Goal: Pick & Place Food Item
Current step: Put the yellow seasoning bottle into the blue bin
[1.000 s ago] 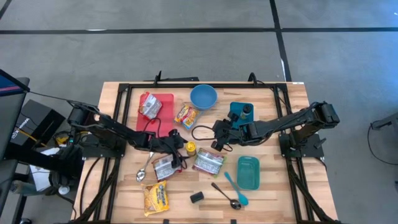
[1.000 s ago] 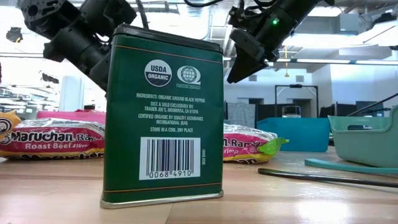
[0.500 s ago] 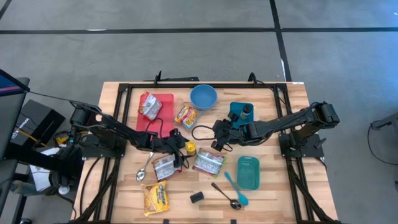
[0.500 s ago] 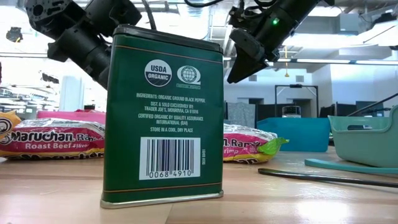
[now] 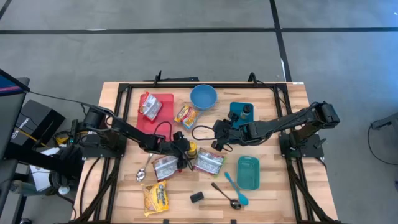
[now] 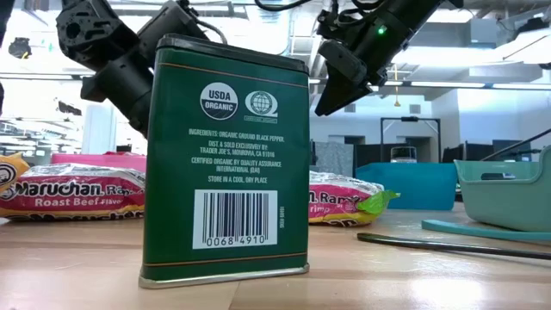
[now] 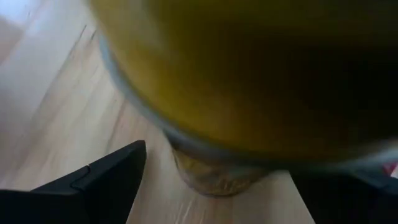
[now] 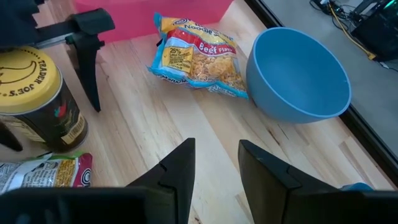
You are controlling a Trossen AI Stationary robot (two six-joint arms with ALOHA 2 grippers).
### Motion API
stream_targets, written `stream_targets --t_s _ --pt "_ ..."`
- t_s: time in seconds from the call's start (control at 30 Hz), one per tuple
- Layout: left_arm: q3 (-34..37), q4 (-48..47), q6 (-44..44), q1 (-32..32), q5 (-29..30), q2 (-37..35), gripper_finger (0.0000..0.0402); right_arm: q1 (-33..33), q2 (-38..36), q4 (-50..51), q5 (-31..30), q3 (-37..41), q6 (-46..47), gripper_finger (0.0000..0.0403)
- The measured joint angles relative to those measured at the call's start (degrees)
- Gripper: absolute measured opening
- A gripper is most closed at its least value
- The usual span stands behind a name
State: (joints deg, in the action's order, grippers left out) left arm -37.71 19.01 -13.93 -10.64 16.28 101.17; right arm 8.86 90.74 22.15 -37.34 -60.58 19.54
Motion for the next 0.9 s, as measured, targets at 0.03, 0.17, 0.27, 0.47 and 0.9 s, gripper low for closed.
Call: stream_targets --t_s 0.03,0.17,0.27,0.47,0.9 --pt "-0.1 0.4 0.0 0.1 -0.1 0.3 0.0374 0.0 0.0 0.0 0.0 0.0 0.0 0.0116" --pt "-0.2 0.7 0.1 0.3 0.0 0.2 0.0374 0.0 0.0 0.0 0.0 0.0 0.0 0.0116" --pt "-0.2 0.8 0.1 0.3 0.0 0.2 0.0374 0.0 0.0 -0.1 0.0 0.0 0.0 0.0116" --pt "-0.1 1.0 0.1 0.3 0.0 0.2 0.0374 0.0 0.0 -0.1 0.0 0.0 0.0 0.0116" --pt "-0.1 1.8 0.0 0.3 0.0 0.1 0.0318 0.0 0.0 -0.2 0.0 0.0 0.0 0.0116"
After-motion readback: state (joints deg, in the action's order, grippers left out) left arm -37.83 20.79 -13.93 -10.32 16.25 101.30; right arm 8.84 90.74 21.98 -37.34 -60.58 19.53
